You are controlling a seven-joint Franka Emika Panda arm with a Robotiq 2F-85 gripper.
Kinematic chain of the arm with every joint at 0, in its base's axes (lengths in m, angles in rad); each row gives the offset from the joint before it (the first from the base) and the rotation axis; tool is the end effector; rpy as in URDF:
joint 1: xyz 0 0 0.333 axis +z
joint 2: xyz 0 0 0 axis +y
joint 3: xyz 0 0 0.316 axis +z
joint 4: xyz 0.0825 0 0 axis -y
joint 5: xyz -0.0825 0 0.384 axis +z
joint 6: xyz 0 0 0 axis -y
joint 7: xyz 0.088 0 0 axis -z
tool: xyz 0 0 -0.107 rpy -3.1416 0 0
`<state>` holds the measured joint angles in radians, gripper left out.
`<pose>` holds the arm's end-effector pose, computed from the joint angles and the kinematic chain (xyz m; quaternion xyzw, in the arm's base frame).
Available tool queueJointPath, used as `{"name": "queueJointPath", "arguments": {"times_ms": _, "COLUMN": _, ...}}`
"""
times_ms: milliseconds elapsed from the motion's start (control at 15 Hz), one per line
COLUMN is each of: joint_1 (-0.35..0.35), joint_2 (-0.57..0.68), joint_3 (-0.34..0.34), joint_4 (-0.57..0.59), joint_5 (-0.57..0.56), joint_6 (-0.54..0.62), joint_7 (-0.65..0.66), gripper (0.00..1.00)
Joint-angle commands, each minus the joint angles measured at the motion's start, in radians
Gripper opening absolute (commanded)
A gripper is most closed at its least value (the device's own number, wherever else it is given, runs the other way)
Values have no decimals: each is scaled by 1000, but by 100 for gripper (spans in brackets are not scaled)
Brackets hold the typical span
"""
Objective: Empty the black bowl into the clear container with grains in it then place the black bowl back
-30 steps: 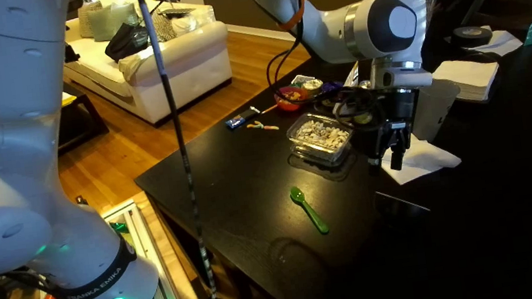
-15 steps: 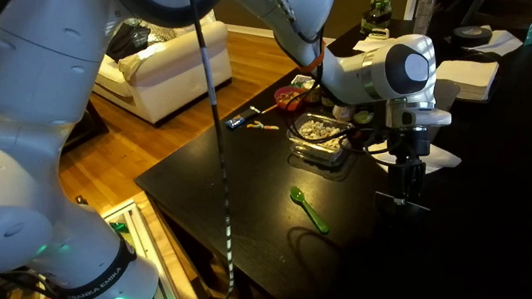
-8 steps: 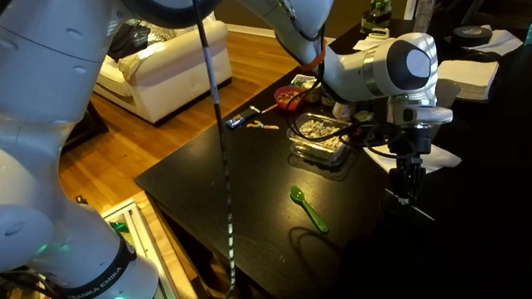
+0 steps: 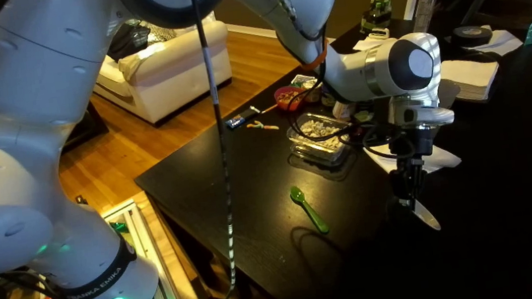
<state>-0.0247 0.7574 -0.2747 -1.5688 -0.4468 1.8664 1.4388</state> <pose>0.6224 -0.2052 0.1944 0.6911 -0.6277 -0.0228 0.3576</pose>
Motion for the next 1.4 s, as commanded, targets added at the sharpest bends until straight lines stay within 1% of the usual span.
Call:
{"name": "queueJointPath", "arguments": {"times_ms": 0, "joint_1": 3, "joint_2": -56, "joint_3": -7, "joint_4": -52, "joint_5": 19, "joint_6": 85, "joint_7": 68, "gripper": 2}}
{"name": "queueJointPath", "arguments": {"times_ms": 133, "joint_1": 9, "joint_2": -108, "joint_3": -10, "joint_4": -111, "joint_5": -4, "joint_6": 214, "joint_7": 96, "gripper": 2}}
{"name": "queueJointPath", "arguments": {"times_ms": 333, "joint_1": 44, "joint_2": -191, "joint_3": -44, "joint_4": -221, "joint_5": -84, "joint_6": 412, "joint_7": 117, "gripper": 2}}
{"name": "queueJointPath", "arguments": {"times_ms": 467, "joint_1": 70, "joint_2": -246, "joint_3": -76, "joint_4": -294, "joint_5": -144, "joint_6": 521, "joint_7": 132, "gripper": 2}}
{"name": "queueJointPath", "arguments": {"times_ms": 667, "joint_1": 120, "joint_2": -341, "joint_3": -133, "joint_4": -414, "joint_5": -305, "joint_6": 672, "joint_7": 188, "gripper": 2}}
{"name": "queueJointPath", "arguments": {"times_ms": 800, "joint_1": 147, "joint_2": -400, "joint_3": -159, "joint_4": -474, "joint_5": -450, "joint_6": 736, "joint_7": 251, "gripper": 2}}
{"name": "queueJointPath", "arguments": {"times_ms": 867, "joint_1": 150, "joint_2": -432, "joint_3": -155, "joint_4": -502, "joint_5": -525, "joint_6": 761, "joint_7": 272, "gripper": 2}}
{"name": "queueJointPath", "arguments": {"times_ms": 1133, "joint_1": 121, "joint_2": -529, "joint_3": -64, "joint_4": -569, "joint_5": -739, "joint_6": 801, "joint_7": 282, "gripper": 2}}
{"name": "queueJointPath", "arguments": {"times_ms": 1267, "joint_1": 103, "joint_2": -565, "joint_3": 2, "joint_4": -596, "joint_5": -783, "joint_6": 802, "joint_7": 245, "gripper": 2}}
{"name": "queueJointPath", "arguments": {"times_ms": 1333, "joint_1": 154, "joint_2": -577, "joint_3": -27, "joint_4": -615, "joint_5": -765, "joint_6": 833, "joint_7": 207, "gripper": 2}}
